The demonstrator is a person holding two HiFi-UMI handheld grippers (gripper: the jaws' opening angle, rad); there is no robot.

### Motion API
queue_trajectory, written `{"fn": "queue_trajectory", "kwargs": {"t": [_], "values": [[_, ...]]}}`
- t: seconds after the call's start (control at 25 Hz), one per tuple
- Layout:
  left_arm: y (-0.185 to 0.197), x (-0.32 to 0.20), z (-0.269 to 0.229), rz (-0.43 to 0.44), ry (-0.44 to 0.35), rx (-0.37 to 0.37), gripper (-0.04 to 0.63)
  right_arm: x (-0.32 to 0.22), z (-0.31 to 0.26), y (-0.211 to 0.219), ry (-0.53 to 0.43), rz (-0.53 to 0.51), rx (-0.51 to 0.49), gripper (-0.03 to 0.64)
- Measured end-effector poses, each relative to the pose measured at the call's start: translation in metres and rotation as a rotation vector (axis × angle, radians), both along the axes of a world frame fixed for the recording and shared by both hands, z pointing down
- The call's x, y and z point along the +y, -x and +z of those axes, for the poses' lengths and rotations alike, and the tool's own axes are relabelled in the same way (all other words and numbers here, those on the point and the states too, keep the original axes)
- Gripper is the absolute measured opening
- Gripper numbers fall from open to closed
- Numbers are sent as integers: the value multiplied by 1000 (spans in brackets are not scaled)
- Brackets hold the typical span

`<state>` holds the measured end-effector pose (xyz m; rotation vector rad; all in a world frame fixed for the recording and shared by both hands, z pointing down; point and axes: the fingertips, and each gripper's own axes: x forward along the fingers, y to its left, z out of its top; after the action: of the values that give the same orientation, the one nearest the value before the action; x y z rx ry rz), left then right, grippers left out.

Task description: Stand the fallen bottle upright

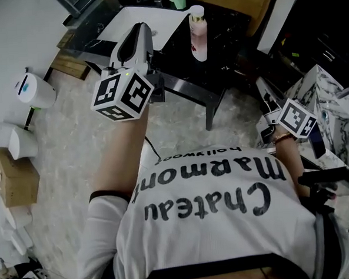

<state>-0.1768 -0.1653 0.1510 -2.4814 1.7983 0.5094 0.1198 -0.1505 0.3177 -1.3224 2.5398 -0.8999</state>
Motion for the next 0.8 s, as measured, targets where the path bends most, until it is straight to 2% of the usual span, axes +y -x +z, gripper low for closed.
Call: {"fn": "queue_trajectory", "kwargs": {"t": [0.12,0.2,0.44,0.52,0.64,0.8], "values": [[16,21,3,0,5,71,22,13,-25,23,-60,-69,-127,11],[21,37,3,13,5,87,15,23,-39,38,-102,-116,-169,11],[22,98,16,66,11,101,14,55,-65,71,-240,-176,27,11],[22,117,27,38,50,67,14,61,-63,80,-215,-160,63,11],[25,145,53,-17,120,11,14,70,-43,88,-125,-97,143,11],[31,186,112,-72,209,-74,14,101,-11,90,-57,-62,192,10]]}}
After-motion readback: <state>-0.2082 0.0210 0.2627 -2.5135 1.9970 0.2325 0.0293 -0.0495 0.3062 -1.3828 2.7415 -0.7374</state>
